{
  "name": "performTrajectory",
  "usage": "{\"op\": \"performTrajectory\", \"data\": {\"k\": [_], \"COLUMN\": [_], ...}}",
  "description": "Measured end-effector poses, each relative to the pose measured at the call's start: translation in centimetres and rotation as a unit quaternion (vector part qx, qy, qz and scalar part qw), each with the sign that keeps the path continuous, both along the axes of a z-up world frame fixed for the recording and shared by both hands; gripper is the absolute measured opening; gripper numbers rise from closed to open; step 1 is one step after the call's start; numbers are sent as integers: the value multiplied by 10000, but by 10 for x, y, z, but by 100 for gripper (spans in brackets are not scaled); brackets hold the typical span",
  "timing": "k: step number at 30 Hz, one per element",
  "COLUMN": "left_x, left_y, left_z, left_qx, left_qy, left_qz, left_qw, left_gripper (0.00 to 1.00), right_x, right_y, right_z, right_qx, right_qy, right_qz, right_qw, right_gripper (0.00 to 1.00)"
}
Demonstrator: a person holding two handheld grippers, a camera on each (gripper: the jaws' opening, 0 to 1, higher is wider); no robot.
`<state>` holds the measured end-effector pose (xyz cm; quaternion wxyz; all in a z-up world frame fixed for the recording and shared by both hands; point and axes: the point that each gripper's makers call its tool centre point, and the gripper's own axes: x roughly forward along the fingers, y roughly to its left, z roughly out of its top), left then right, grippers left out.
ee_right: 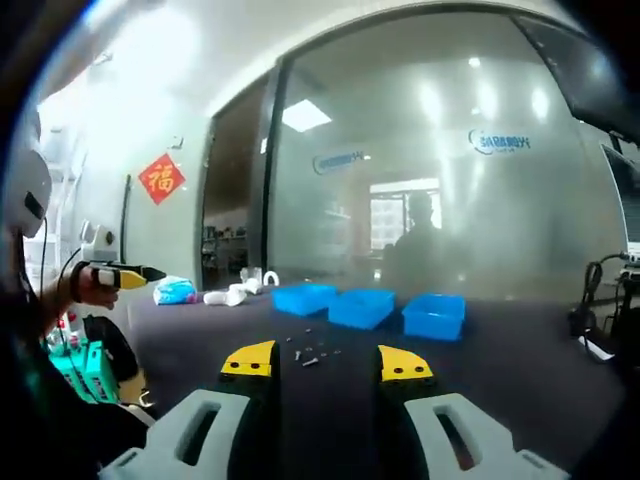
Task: Sort the screws, nuts, and washers into the corresponding bins
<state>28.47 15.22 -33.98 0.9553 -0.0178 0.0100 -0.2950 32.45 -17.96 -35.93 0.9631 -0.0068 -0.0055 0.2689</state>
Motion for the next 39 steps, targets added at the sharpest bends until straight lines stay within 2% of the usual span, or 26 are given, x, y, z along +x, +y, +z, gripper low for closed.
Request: {"op": "performTrajectory", "data": {"k": [9,19,23,25,33,39], "left_x": [-1,-3,-3,-3,-3,-3], "left_y": [1,3,4,5,9,12], "left_z": [-1,-4,-4,-5,-11,-13], "left_qx": [1,94,103,100,61,16], "left_qy": [21,81,93,104,167,183], "left_qz": [-4,-74,-84,-82,-55,-18], "left_qw": [10000,9999,9999,9999,9998,9998], "left_gripper": [47,47,47,47,47,47], "right_x": [-11,0,7,11,14,13], "right_y": [-2,12,15,17,33,51], "right_z": [-4,-3,-13,-13,-17,-16], "right_qx": [4,-165,-661,-723,-832,-1198], "right_qy": [116,433,639,654,1028,991], "right_qz": [42,378,502,556,1070,1347], "right_qw": [9999,9982,9945,9937,9854,9786], "right_gripper": [33,32,32,32,31,31]}}
